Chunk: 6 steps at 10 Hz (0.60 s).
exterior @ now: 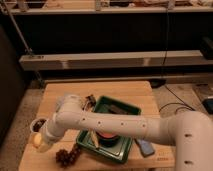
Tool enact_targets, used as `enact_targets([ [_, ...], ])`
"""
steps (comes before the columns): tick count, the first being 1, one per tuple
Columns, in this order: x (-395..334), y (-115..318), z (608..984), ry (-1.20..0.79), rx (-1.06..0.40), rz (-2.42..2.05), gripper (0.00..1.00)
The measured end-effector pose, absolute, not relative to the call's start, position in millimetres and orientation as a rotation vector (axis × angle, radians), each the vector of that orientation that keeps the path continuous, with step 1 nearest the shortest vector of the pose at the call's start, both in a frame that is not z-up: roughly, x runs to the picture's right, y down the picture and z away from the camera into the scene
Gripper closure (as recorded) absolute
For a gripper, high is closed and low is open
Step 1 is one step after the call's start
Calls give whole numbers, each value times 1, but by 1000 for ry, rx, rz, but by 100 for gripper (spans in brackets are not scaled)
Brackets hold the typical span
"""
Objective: Place apple in red bowl
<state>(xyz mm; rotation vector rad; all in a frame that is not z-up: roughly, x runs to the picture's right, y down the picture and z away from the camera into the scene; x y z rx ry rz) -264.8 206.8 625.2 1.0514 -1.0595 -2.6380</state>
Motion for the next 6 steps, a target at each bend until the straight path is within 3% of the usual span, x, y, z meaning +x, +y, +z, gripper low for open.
enact_targets([
  [2,-212,187,623,-1011,965,-2592,100],
  [6,-115,188,641,-936,774,-2478,100],
])
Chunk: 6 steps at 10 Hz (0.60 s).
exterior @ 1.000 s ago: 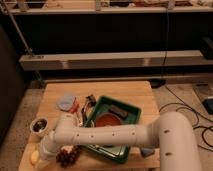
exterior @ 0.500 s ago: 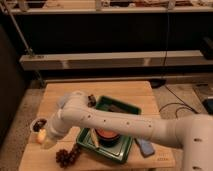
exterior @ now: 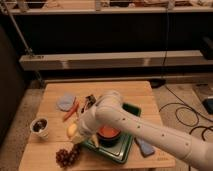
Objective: Place apple in red bowl
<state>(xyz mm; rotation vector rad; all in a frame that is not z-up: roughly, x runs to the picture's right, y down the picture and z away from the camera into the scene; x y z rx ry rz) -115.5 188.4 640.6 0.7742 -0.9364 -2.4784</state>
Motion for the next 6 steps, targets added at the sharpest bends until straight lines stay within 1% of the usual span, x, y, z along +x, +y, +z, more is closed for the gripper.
enact_targets([
  [2,-62,193,649,-892,632,-2403,100],
  [3,-42,195,651,-882,591,-2373,100],
  [6,-35,196,652,-881,575,-2364,100],
])
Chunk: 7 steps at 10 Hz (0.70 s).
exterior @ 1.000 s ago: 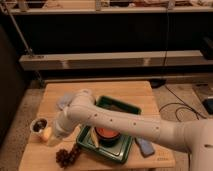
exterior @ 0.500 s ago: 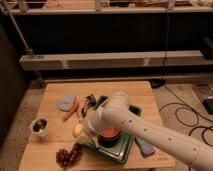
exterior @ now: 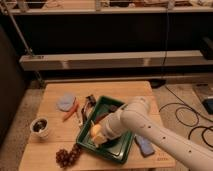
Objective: Place apple in red bowl
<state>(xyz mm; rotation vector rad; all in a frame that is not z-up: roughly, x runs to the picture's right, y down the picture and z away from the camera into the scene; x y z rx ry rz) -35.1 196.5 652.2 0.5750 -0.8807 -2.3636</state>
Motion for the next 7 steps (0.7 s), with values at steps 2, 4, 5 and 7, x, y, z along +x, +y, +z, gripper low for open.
enact_targets([
  [2,-34,197,652,-880,573,-2362,100],
  [4,-31,197,662,-876,546,-2320,100],
  [5,-24,197,676,-873,517,-2282,100],
  [7,2,197,715,-867,457,-2198,100],
])
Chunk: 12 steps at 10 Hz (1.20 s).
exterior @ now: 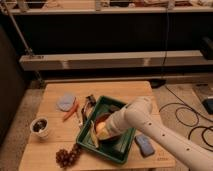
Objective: Place apple in red bowl
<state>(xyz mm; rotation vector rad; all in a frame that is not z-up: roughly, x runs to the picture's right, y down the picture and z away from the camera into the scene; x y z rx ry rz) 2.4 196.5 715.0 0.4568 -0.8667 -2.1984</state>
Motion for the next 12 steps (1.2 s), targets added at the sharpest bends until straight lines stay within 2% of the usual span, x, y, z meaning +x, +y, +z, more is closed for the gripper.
enact_targets([
  [3,22,190,744,-839,453,-2148,100],
  [6,15,171,730,-805,515,-2169,99],
  [7,10,161,720,-806,529,-2178,93],
  [9,7,152,710,-810,522,-2188,70],
  [12,16,166,725,-818,474,-2171,40],
])
